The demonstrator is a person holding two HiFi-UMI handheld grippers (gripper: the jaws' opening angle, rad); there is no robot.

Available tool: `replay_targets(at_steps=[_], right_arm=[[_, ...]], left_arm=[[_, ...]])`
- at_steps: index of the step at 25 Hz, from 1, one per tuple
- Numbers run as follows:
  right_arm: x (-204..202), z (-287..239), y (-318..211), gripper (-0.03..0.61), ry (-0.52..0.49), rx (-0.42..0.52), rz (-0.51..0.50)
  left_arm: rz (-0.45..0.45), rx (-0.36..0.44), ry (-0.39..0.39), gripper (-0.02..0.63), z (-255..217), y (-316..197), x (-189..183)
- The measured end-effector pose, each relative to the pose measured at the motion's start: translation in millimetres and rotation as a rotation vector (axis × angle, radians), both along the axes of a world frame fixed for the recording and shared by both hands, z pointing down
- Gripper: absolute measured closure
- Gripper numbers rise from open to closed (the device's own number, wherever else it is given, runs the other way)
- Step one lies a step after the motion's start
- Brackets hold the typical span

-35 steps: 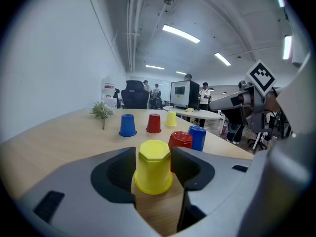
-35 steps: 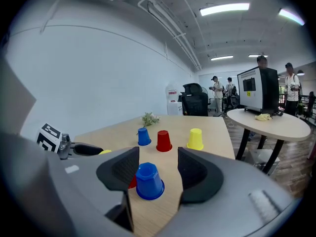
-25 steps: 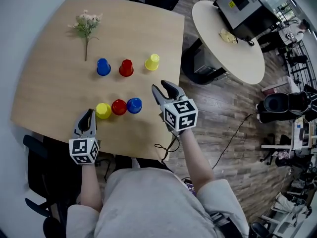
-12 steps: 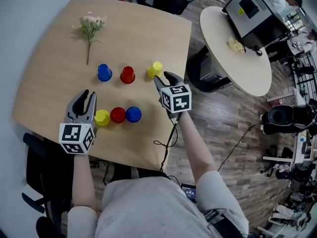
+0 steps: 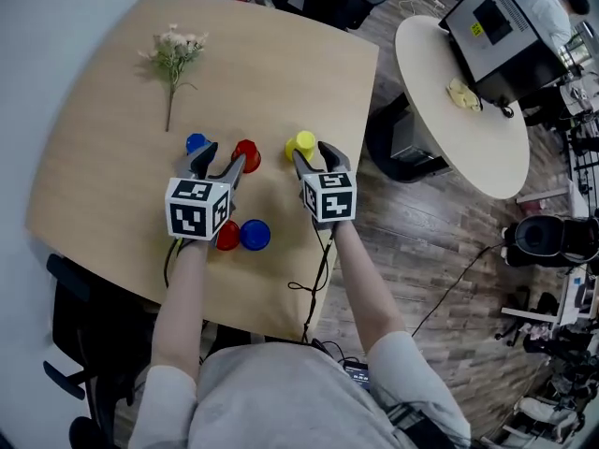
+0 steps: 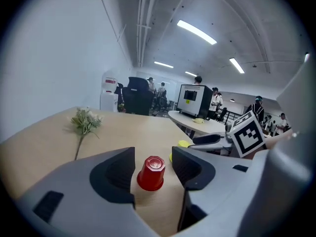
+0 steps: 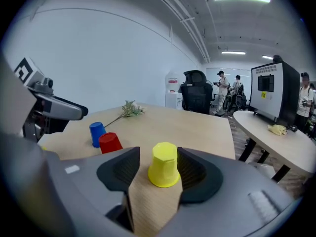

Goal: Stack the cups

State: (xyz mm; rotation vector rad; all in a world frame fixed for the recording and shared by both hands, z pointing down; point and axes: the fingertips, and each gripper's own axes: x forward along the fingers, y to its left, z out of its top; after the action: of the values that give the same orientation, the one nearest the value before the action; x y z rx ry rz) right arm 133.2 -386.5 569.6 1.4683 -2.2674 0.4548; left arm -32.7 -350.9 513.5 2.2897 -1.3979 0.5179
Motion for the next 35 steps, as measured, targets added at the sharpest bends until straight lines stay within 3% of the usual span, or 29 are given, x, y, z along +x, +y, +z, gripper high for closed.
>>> replay_targets(at_steps=[10, 17, 21, 23, 28, 35], right_arm=[[-4.5, 27.2, -12.8, 0.322, -0.013, -0.017, 0.022], [-2.0, 31.2, -19.7, 0.322, 0.019, 0.009, 0.063], [0.0, 41.4, -20.1, 0.321, 0.010, -0.021, 0.089], [0.2, 44.7, -19.5, 0.362, 0.016, -0.032, 0.091], [2.4, 35.0, -15.7, 0.376, -0.003, -0.017, 0.090], [-2.5, 1.2, 2.7, 0.376, -0.058, -0.006, 0.060]], left_arm=[[0.051, -0.108, -0.164, 0.367, 61.5, -27.6, 27.7], [0.048, -0.150, -0.185, 0.367, 83.3, -31.1, 25.9], [0.037, -0.160, -0.178, 0.394, 84.6, -31.3, 25.1], [0.042, -0.162, -0.178, 0.397, 84.9, -31.9, 25.0], [0.066, -0.137, -0.194, 0.402, 79.6, -31.4, 26.9], [0.106, -0.019, -0.192, 0.402, 33.9, -24.5, 30.7]])
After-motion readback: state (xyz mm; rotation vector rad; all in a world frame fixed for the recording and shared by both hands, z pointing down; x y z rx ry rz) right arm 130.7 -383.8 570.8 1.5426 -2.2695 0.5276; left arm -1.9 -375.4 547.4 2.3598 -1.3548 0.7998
